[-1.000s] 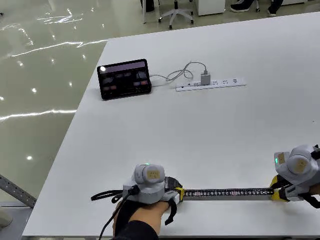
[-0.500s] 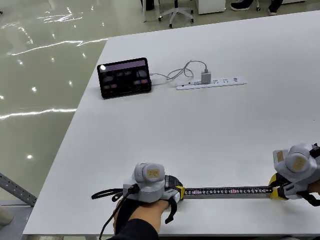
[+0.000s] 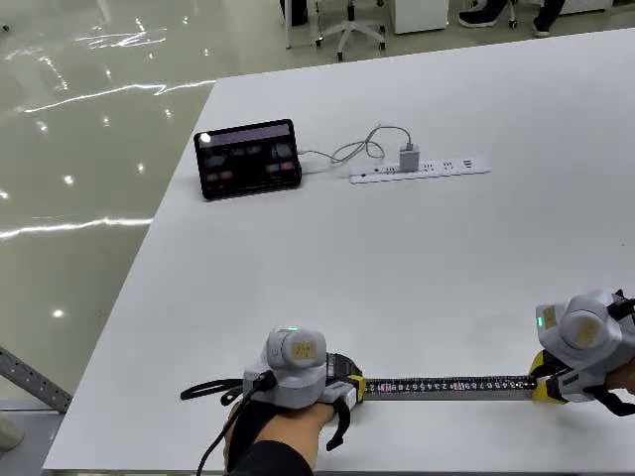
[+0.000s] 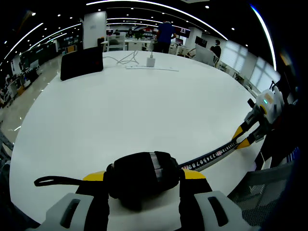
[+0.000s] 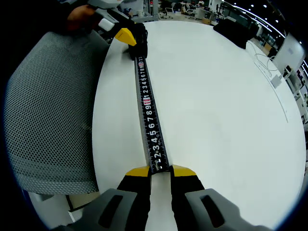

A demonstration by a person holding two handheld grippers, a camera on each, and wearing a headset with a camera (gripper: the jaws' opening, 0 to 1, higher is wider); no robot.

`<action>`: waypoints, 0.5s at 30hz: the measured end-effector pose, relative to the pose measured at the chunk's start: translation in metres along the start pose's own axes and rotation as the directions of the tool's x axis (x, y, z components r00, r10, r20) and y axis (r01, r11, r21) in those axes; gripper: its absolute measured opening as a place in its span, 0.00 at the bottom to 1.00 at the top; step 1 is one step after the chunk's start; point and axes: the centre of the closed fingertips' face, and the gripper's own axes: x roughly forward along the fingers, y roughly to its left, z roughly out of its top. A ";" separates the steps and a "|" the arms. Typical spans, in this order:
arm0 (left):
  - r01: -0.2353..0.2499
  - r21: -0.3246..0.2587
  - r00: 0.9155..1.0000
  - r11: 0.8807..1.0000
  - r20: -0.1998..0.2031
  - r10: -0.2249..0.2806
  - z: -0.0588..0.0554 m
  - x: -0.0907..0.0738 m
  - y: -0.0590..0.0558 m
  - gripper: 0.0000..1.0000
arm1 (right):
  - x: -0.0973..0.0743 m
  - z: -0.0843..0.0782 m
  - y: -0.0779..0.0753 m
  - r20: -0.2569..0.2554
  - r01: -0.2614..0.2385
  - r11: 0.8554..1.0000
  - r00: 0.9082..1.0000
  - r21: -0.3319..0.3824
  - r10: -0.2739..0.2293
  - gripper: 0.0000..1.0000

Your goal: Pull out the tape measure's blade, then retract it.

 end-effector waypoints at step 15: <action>0.000 0.002 1.000 1.000 0.001 0.000 0.000 0.000 0.000 0.54 | 0.003 0.005 0.001 0.006 0.002 1.000 1.000 -0.003 -0.002 0.11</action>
